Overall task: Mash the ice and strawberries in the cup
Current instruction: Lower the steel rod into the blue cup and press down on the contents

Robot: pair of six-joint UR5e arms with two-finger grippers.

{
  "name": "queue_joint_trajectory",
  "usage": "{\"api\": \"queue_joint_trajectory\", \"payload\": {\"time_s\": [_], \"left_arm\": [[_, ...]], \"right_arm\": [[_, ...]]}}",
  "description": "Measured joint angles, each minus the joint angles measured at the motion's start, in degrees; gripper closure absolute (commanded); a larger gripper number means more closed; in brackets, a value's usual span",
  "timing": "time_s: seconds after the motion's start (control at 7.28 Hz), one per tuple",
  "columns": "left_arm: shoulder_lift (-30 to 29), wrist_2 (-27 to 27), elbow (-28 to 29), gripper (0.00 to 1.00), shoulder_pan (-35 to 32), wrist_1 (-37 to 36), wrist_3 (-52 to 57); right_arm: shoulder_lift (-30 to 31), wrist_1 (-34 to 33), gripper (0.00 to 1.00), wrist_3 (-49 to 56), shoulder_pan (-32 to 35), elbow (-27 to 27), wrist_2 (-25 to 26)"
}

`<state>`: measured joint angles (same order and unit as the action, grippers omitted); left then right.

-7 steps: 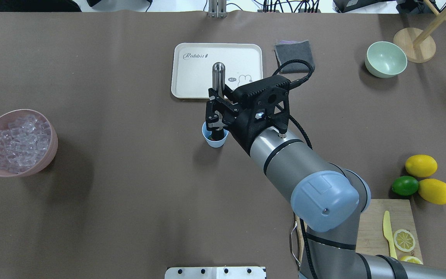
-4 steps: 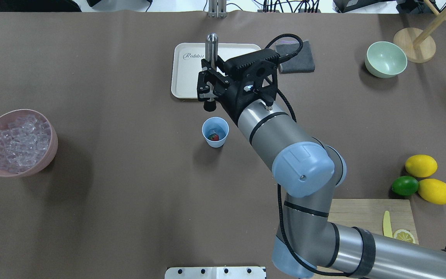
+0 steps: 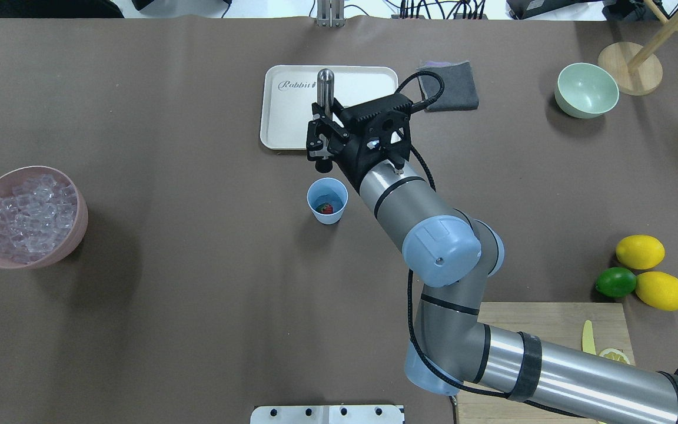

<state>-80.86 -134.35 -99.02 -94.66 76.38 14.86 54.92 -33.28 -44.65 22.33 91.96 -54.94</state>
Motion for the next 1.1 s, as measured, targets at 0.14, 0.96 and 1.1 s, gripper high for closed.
{"api": "queue_joint_trajectory", "payload": {"time_s": [0.14,0.96,1.1], "left_arm": [[0.0,0.0,0.0,0.00,0.0,0.0,0.0],[0.3,0.0,-0.2,0.00,-0.1,0.0,0.2],[0.5,-0.1,-0.3,0.00,-0.1,0.0,0.2]], "right_arm": [[0.7,0.6,1.00,0.0,-1.0,-0.3,0.1],[2.9,2.1,1.00,0.9,-3.5,0.3,1.4],[2.4,1.3,1.00,1.8,-3.3,1.9,0.9]]}}
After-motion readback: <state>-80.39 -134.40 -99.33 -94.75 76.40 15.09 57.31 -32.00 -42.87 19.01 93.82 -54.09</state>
